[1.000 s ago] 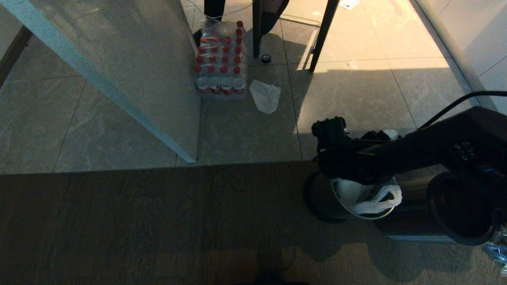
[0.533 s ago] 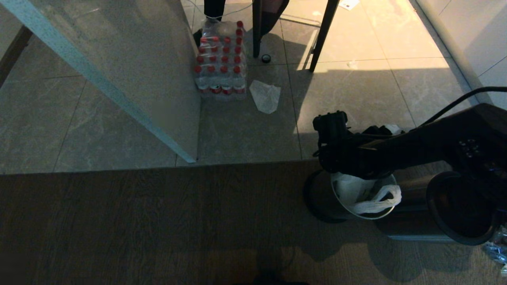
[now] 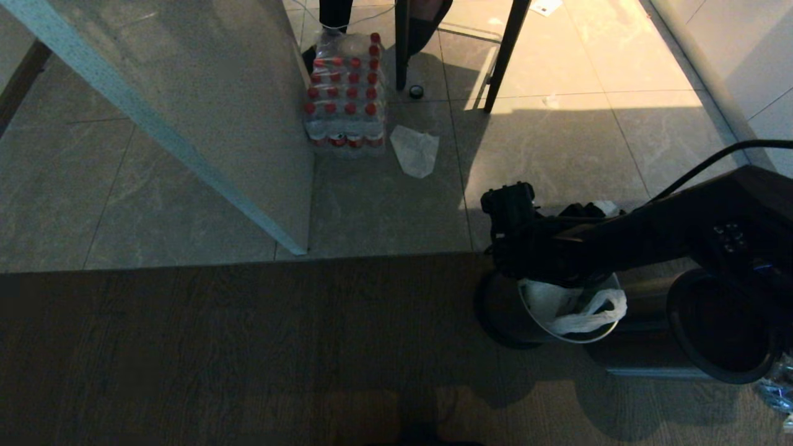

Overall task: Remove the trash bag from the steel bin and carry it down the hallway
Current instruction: Pick up the trash bag

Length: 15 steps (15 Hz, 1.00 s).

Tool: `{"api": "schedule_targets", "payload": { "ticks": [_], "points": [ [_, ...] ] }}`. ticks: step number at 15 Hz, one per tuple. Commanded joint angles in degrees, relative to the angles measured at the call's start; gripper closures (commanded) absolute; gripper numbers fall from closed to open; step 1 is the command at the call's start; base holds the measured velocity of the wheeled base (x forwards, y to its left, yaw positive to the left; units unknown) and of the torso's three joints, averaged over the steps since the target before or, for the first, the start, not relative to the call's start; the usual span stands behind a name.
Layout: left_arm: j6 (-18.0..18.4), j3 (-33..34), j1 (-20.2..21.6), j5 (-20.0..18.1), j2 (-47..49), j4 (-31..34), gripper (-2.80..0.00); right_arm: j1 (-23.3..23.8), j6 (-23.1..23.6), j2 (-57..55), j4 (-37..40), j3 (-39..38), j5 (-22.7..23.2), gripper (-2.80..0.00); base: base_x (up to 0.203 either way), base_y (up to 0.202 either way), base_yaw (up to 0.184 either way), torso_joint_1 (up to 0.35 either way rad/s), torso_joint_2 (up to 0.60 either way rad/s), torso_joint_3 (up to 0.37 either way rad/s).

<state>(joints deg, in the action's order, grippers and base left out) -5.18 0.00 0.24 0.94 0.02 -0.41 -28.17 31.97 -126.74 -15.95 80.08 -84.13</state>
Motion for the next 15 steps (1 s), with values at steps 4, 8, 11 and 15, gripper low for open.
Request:
{"api": "schedule_targets", "payload": {
  "ticks": [4, 8, 11, 15],
  "points": [
    [0.0, 0.0, 0.0, 0.0, 0.0, 0.0, 0.0, -0.4, -0.6, 7.5, -4.2, -13.6, 0.5, -2.8, 0.0, 0.0, 0.0, 0.0, 0.0, 0.0],
    [0.0, 0.0, 0.0, 0.0, 0.0, 0.0, 0.0, -1.5, -0.8, 14.7, -16.4, -26.4, 2.3, -2.8, 0.0, 0.0, 0.0, 0.0, 0.0, 0.0],
    [0.0, 0.0, 0.0, 0.0, 0.0, 0.0, 0.0, -2.8, -1.2, 18.5, -21.3, -35.8, 3.1, -2.8, 0.0, 0.0, 0.0, 0.0, 0.0, 0.0],
    [0.0, 0.0, 0.0, 0.0, 0.0, 0.0, 0.0, -4.2, -1.2, 20.6, -29.8, -37.9, 4.4, -2.8, 0.0, 0.0, 0.0, 0.0, 0.0, 0.0]
  ]
}}
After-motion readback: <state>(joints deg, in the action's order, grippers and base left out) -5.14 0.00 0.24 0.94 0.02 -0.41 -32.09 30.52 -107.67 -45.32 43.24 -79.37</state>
